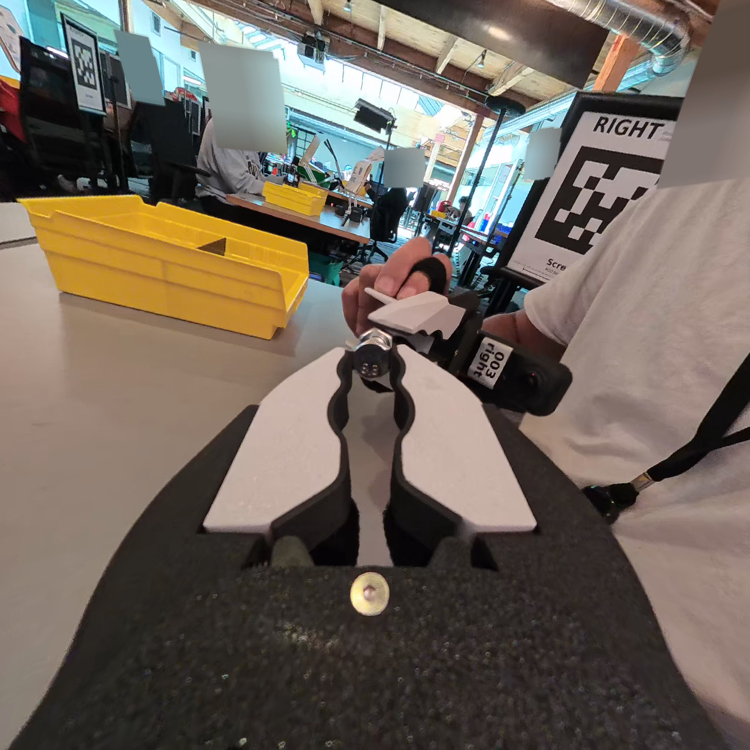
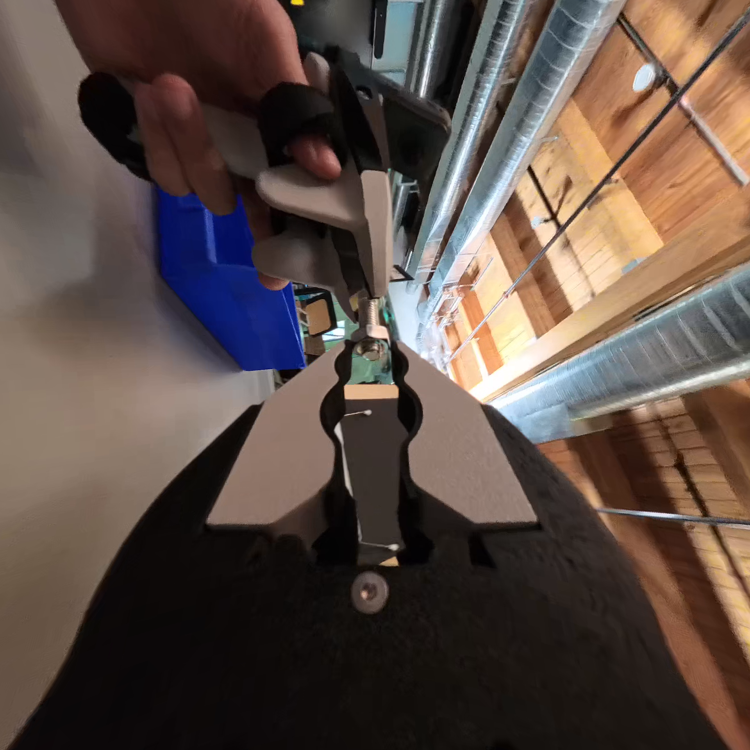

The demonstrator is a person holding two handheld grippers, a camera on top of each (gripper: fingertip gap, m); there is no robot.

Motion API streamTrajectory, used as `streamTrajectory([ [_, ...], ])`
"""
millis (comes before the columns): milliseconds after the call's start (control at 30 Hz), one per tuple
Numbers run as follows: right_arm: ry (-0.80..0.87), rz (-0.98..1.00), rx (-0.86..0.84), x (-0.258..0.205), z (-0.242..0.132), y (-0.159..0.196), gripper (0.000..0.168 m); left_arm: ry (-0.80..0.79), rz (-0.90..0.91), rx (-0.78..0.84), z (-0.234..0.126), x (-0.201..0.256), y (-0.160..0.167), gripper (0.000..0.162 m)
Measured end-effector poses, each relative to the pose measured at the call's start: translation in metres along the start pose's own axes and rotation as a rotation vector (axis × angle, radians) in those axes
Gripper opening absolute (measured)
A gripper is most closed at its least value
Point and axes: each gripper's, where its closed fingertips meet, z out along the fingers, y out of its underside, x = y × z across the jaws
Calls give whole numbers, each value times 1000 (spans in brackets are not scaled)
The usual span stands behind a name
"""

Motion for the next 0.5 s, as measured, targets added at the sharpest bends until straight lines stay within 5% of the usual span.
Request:
streamTrajectory([
  [100, -47, 303, -48, -2, -1, 16, 27, -58, 64, -18, 1, -9, -1, 17],
  [267, -385, 1185, -151, -33, -11, 42, 47, -122, 230, -62, 12, -25, -2, 17],
  [500, -771, 2345, 96, -17, -46, 38, 41, -33, 398, -108, 50, -23, 3, 17],
])
